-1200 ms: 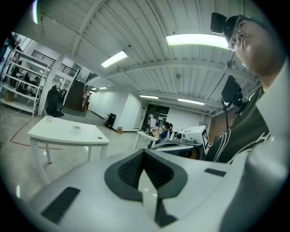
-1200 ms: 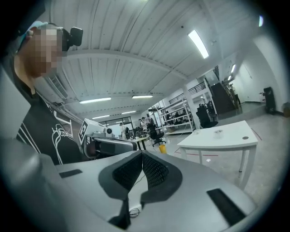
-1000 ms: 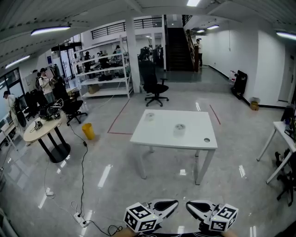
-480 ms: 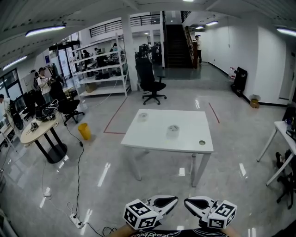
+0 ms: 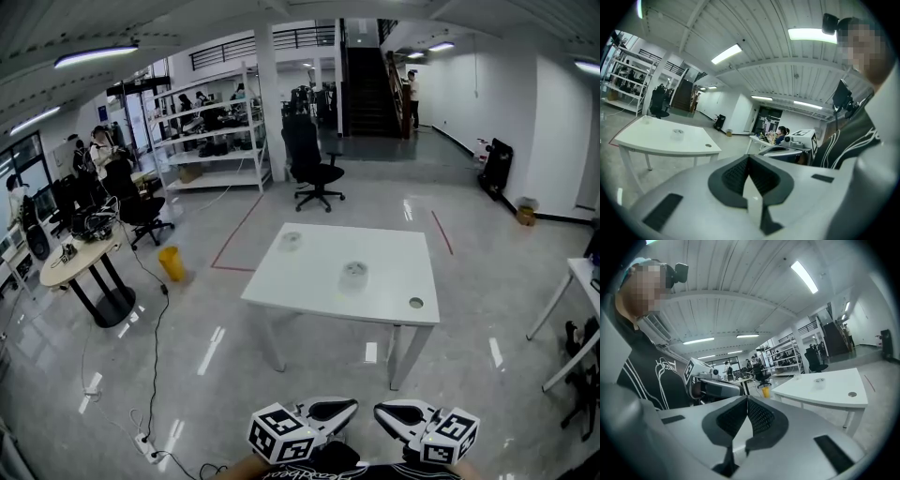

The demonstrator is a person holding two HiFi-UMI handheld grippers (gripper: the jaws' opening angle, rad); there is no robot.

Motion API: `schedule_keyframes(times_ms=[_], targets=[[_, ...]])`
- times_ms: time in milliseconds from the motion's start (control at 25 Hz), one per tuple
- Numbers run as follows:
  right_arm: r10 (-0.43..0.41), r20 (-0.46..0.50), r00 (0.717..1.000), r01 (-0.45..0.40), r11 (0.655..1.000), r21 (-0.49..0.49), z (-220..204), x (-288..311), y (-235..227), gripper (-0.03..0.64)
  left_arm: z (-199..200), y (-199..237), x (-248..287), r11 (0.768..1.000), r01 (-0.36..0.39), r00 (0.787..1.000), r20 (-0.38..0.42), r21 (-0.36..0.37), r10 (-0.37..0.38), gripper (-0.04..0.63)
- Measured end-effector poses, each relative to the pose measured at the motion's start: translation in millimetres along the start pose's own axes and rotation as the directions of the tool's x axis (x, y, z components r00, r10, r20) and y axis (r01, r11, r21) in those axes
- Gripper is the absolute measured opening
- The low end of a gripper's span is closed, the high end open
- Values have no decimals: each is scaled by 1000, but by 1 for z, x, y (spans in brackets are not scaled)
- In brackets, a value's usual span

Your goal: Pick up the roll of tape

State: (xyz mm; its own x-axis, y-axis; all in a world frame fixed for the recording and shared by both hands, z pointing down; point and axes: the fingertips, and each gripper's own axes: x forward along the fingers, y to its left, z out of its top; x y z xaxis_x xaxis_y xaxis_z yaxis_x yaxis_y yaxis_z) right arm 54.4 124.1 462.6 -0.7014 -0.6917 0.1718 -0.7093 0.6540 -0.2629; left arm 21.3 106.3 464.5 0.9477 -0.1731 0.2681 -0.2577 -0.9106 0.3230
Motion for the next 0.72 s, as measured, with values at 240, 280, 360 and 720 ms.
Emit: schedule_keyframes(times_ms=[240,280,360,720], targets=[[-51,-19,999,51,998,21,14,29,-78,12,19,73,46,999,13,1000,-14,-37,-14,3],[-60,-23,998,61,998,22,18,34,-92,12,24,87,53,999,13,1000,-16,-43,-13,3],[-79,-26,997,80,997,24,28,47,-121,12,35,113,65,999,11,1000,-16,-47,-12,3],[-57,26,998,55,997,59,86,134,-225,14,93,232,92,999,-43,999,0,-33,43,3]])
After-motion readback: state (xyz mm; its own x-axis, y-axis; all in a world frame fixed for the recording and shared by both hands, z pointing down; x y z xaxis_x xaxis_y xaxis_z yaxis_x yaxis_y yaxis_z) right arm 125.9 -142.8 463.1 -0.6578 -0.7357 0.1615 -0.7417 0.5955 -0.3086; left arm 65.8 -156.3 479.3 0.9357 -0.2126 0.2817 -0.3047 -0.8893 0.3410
